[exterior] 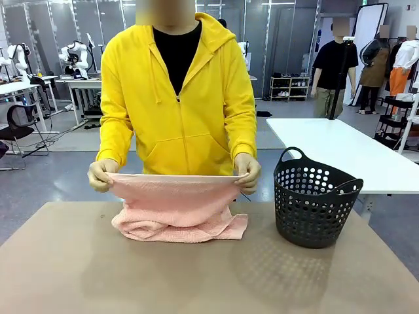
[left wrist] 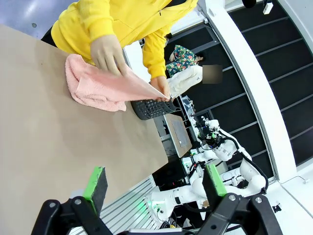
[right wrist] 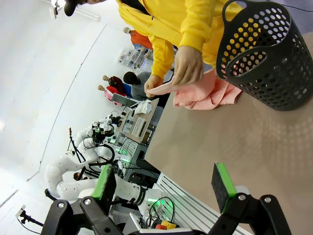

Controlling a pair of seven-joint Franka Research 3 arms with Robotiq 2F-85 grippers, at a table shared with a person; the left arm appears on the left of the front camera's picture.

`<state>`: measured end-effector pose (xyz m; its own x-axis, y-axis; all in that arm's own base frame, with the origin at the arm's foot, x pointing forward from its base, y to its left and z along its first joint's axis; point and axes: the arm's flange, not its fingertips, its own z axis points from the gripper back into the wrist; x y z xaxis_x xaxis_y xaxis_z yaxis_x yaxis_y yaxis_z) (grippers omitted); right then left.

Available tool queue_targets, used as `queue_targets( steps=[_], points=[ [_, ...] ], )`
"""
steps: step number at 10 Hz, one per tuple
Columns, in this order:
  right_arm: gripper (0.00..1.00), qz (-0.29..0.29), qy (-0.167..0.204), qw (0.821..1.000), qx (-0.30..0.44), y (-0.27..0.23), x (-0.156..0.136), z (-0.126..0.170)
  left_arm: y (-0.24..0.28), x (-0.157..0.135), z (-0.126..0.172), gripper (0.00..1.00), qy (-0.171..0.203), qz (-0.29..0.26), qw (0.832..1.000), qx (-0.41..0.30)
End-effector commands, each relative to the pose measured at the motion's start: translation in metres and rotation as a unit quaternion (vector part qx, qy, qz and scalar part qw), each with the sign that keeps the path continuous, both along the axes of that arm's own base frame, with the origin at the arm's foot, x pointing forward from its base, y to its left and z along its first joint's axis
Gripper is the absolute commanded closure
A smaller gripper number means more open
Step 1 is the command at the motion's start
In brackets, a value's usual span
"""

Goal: Fold the towel.
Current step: Grab the top end of the 100 cm Hotel Towel extended by the human.

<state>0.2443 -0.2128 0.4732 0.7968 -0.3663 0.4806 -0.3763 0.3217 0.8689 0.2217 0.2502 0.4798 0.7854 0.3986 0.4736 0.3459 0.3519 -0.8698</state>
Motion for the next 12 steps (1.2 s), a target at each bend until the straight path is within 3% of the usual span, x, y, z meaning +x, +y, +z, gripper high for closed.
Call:
queue_targets(
  steps=[1,3,4,5,6,8,10,12],
  points=[
    [0.00,0.001,-0.002,1.000,0.003,0.000,-0.001,0.000,0.002,0.001,0.003,0.00,-0.004,0.000,1.000,-0.004],
    [0.00,0.000,0.000,1.000,0.000,0.000,0.000,0.000,0.000,0.000,0.000,0.00,0.000,0.000,1.000,0.000],
    [0.00,0.018,-0.041,0.997,-0.061,0.000,0.000,0.026,-0.007,0.000,0.029,0.00,-0.054,-0.030,0.995,0.082],
    [0.00,0.040,-0.078,0.988,-0.130,0.008,0.002,0.050,-0.016,-0.001,0.054,0.00,-0.085,-0.048,0.983,0.157],
    [0.00,0.055,-0.107,0.973,-0.198,0.021,0.008,0.074,-0.030,0.001,0.080,0.00,-0.116,-0.074,0.972,0.190],
    [0.00,0.106,-0.158,0.935,-0.300,0.050,0.017,0.123,-0.056,0.003,0.124,0.00,-0.175,-0.130,0.927,0.306],
    [0.00,0.160,-0.190,0.899,-0.361,0.090,0.026,0.168,-0.092,0.004,0.166,0.00,-0.203,-0.155,0.861,0.440],
    [0.00,0.198,-0.217,0.861,-0.416,0.136,0.033,0.196,-0.136,0.001,0.190,0.00,-0.246,-0.208,0.803,0.502]
  ],
)
